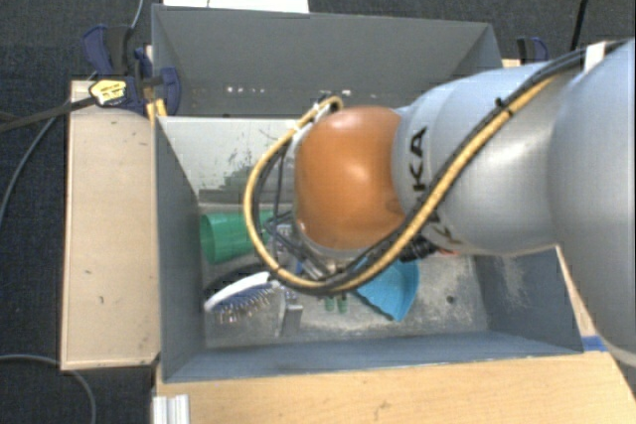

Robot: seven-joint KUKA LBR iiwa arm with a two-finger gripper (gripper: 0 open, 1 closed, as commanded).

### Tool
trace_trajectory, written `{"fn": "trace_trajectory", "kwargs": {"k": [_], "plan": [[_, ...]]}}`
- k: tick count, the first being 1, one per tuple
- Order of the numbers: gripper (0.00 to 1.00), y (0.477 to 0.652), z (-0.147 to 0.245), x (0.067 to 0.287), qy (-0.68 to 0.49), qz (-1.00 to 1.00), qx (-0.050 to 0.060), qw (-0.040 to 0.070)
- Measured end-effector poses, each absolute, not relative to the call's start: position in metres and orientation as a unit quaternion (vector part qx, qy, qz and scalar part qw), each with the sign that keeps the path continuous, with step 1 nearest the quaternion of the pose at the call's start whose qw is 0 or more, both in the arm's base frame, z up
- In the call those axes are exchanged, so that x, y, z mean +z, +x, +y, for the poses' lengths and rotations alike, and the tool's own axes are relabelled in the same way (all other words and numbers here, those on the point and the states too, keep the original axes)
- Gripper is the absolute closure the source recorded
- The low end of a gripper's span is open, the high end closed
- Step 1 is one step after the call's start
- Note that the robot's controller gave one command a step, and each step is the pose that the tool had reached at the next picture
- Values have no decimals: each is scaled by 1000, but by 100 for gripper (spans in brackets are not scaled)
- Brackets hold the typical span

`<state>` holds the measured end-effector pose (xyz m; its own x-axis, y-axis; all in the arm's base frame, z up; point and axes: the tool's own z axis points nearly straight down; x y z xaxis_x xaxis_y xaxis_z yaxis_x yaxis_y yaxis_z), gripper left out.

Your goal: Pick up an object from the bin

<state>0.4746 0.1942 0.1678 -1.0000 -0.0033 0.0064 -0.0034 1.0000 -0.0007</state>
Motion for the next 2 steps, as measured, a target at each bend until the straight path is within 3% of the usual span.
{"fn": "trace_trajectory", "kwargs": {"k": [1,2], "plan": [[0,477,193,172,-1,-1000,-1,-1],[0,495,194,144,-23,-1000,-1,0]]}}
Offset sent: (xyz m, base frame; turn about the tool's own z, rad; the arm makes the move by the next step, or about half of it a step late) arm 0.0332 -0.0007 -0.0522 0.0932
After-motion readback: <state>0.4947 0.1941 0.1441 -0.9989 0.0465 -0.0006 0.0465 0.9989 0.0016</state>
